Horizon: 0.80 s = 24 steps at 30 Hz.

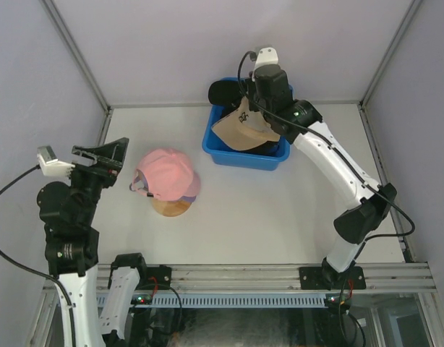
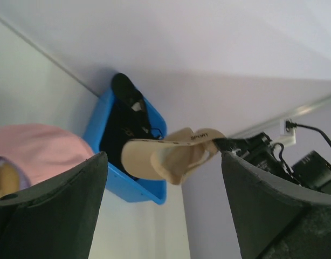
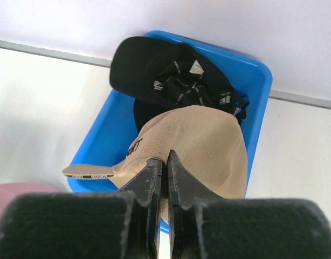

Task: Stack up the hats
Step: Pick up the hat from the bin.

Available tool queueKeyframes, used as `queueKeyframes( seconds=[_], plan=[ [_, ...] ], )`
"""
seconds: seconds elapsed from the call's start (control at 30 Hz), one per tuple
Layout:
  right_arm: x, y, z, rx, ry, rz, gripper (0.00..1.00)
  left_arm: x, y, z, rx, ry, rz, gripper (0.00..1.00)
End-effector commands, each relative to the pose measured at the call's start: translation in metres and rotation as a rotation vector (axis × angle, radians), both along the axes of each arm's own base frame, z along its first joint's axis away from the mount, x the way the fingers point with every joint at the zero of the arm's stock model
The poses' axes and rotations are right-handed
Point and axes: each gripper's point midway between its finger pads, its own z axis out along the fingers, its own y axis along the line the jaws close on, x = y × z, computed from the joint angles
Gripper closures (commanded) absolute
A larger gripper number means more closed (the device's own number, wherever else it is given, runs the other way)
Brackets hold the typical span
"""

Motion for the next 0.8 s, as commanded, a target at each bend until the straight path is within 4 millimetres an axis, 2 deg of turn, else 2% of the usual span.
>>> queueKeyframes(
  seconds=[0.0, 0.13, 0.33, 0.63, 0.77],
  plan=[
    [-0.027, 0.010, 0.065, 0.065, -0.157, 0.054, 1.00, -0.012, -0.039, 0.059, 0.082, -0.197, -0.234, 0.09],
    [-0.049, 0.025, 0.099, 0.100, -0.222, 0.107, 1.00, -0.014, -0.053, 0.067, 0.113, -0.230, -0.318, 0.05],
    [-0.082, 0.040, 0.144, 0.147, -0.326, 0.159, 1.00, -0.008, -0.072, 0.065, 0.068, -0.222, -0.437, 0.03],
    [-0.114, 0.048, 0.196, 0.206, -0.432, 0.188, 1.00, -0.012, -0.104, 0.062, -0.058, -0.199, -0.646, 0.02],
    [-0.127, 0.049, 0.215, 0.249, -0.465, 0.206, 1.00, -0.015, -0.112, 0.057, -0.043, -0.194, -0.698, 0.02]
  ],
)
